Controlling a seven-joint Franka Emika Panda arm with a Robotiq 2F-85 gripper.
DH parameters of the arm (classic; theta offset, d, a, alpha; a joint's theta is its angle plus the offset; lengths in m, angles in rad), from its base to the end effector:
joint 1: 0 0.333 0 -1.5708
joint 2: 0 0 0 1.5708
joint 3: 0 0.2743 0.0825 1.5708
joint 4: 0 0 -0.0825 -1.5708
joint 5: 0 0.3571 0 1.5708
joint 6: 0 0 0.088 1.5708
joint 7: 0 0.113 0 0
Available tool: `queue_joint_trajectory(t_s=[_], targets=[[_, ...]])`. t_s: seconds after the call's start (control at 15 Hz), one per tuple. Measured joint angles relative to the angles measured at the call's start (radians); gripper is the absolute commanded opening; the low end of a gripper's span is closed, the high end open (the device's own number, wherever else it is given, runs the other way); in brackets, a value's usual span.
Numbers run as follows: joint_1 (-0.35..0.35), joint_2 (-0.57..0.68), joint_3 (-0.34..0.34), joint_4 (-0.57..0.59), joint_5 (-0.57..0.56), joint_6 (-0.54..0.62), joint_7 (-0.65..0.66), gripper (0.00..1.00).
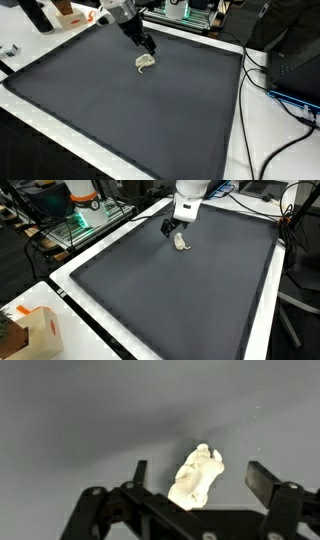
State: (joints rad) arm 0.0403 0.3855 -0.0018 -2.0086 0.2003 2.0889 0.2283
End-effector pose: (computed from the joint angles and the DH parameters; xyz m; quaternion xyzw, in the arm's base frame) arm 0.5328 0.0314 0.2168 -0.9731 0.1550 0.1603 0.0572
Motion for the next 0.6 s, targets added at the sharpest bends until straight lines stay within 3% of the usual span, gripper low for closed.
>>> queue_joint_trajectory(t_s=[0.33, 0.6], targets=[[-0.061, -0.069, 0.005, -0.038, 0.059, -0.003, -0.293, 1.0], [-0.141, -0.105, 0.006, -0.086, 0.241, 0.005, -0.521, 1.0]])
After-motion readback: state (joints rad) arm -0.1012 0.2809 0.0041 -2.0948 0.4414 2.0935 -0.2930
